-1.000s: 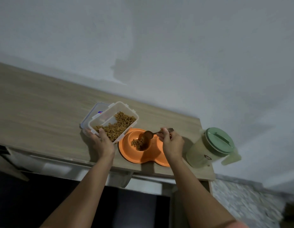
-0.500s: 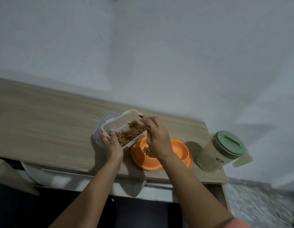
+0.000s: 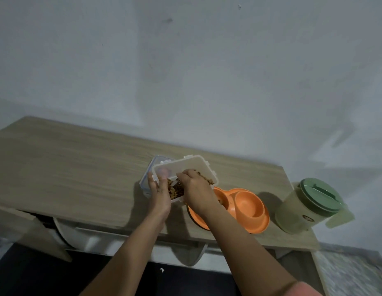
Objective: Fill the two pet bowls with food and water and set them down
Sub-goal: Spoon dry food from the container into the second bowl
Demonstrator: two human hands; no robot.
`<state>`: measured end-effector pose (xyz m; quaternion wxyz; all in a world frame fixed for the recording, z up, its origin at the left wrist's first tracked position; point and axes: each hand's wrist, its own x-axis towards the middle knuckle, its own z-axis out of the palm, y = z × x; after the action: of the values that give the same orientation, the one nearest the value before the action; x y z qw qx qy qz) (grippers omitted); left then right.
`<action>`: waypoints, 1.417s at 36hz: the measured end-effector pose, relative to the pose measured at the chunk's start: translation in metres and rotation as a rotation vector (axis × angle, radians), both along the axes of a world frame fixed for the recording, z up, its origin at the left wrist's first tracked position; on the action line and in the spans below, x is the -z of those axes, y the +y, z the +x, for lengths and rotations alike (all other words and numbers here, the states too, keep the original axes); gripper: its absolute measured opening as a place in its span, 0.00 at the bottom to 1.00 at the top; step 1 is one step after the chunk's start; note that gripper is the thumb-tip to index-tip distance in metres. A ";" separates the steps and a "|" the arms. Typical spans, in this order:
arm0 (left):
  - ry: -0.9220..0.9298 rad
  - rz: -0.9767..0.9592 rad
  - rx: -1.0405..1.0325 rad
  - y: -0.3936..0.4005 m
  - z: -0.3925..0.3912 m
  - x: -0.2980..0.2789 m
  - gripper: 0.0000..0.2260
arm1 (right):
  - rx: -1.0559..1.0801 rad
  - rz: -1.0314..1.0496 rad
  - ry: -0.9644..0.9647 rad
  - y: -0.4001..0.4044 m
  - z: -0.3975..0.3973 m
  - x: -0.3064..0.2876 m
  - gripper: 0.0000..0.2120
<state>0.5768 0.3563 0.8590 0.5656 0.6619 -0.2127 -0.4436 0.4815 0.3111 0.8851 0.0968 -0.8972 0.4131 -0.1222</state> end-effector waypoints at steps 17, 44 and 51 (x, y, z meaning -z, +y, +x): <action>0.181 0.015 0.102 -0.015 0.011 0.020 0.23 | 0.584 0.041 -0.495 -0.009 -0.036 0.013 0.22; -0.010 -0.053 0.291 -0.084 -0.069 0.023 0.26 | 0.933 0.342 -0.716 -0.053 -0.138 0.010 0.21; -0.249 -0.008 0.273 -0.133 -0.083 0.025 0.23 | 0.951 0.380 -0.683 -0.102 -0.150 0.014 0.20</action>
<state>0.4939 0.2237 0.8344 0.4721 0.6744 -0.3706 -0.4300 0.3310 0.2089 0.8712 0.3170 -0.4919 0.7281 -0.3569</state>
